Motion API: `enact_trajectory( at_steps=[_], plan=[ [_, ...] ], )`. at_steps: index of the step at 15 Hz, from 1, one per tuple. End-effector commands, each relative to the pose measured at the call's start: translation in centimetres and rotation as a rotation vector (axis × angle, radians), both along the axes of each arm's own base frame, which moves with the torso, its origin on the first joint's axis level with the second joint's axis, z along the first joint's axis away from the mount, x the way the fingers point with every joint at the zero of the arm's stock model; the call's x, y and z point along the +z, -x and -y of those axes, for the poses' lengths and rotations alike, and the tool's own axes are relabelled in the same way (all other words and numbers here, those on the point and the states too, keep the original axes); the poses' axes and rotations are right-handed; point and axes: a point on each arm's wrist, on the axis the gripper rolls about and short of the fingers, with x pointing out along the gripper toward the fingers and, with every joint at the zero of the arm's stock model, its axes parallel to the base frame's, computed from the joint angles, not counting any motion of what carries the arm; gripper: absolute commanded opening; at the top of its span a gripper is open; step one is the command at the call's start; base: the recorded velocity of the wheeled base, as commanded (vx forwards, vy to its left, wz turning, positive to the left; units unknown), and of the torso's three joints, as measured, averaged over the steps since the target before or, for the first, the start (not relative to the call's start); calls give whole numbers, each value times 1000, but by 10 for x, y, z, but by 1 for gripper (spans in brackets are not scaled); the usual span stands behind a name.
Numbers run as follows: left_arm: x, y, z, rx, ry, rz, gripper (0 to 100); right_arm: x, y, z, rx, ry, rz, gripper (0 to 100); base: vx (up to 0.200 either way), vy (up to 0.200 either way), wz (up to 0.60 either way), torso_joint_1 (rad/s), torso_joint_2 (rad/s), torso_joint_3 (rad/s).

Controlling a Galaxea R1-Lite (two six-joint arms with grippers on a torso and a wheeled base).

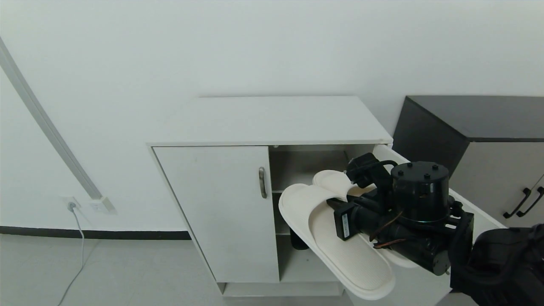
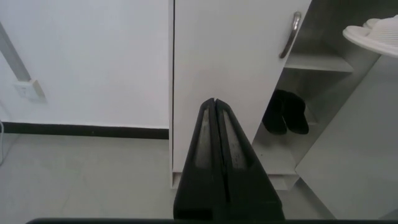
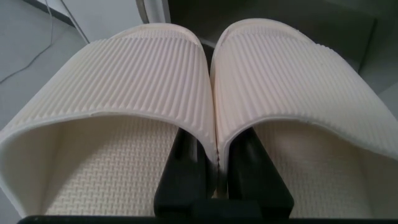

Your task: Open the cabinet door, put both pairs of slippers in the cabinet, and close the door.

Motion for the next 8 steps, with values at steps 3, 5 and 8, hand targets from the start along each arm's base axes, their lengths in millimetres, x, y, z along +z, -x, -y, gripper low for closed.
enact_trajectory(
  at_steps=[3, 5, 8],
  plan=[
    [0, 0, 0, 0, 0, -1, 0, -3, 0, 0, 1, 6, -7, 0, 0, 0, 0, -176, 505, 312],
    [0, 0, 0, 0, 0, -1, 0, -4, 0, 0, 3, 8, -9, 0, 0, 0, 0, -178, 493, 322],
    [0, 0, 0, 0, 0, -1, 0, -4, 0, -1, 3, 7, -8, 0, 0, 0, 0, -152, 479, 326]
  ],
)
